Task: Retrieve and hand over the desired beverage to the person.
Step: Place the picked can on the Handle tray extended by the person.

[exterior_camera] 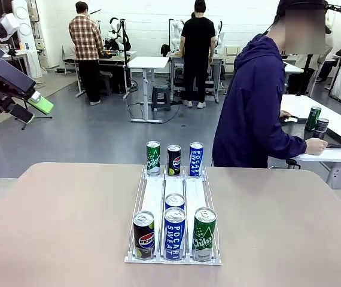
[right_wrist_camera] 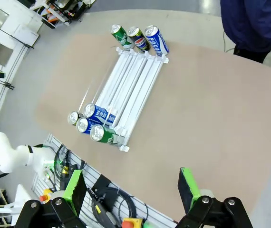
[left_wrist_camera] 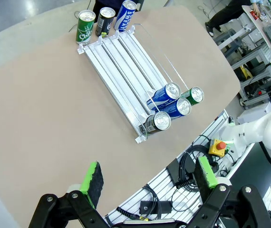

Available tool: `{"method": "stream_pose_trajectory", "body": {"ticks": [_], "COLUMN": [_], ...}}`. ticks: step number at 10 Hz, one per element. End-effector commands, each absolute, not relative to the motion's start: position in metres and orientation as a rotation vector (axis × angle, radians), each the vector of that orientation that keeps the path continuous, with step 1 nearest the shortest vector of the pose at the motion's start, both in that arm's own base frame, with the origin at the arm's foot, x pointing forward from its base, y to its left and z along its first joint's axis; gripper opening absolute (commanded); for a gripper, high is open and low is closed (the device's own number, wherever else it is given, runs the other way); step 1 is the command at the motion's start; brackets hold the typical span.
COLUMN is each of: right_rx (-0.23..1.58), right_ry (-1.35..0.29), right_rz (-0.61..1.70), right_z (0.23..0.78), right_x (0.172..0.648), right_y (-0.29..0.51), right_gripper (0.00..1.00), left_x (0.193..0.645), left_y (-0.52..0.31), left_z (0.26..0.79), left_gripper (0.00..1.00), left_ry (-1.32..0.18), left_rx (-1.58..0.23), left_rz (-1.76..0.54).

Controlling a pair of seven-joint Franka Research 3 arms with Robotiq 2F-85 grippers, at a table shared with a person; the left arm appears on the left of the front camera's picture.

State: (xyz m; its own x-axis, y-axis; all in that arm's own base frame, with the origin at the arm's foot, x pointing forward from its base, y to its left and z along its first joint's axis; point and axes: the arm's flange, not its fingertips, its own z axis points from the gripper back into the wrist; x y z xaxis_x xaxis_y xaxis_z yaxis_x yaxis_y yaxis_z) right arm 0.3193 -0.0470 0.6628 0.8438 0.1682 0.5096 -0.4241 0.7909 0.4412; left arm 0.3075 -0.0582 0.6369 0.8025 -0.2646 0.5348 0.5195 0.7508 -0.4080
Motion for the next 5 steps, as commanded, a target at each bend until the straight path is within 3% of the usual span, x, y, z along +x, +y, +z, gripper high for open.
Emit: {"method": "stream_pose_trajectory", "body": {"ticks": [1,5], "right_rx": [0.572,0.572], "right_ry": [-0.473,-0.473], "right_rz": [0.340,0.340], "right_z": [0.6615,0.6615], "right_x": [0.3219,0.3219], "right_y": [-0.0480,-0.0480], "right_gripper": [1.00,1.00], "left_x": [0.3070,0.3070], "left_y": [-0.0577,-0.0577], "left_z": [0.6371,0.6371], "left_gripper": [1.00,1.00], "left_ry": [-0.469,-0.469], "left_rx": [-0.582,-0.582], "left_rz": [-0.452,-0.452]}}
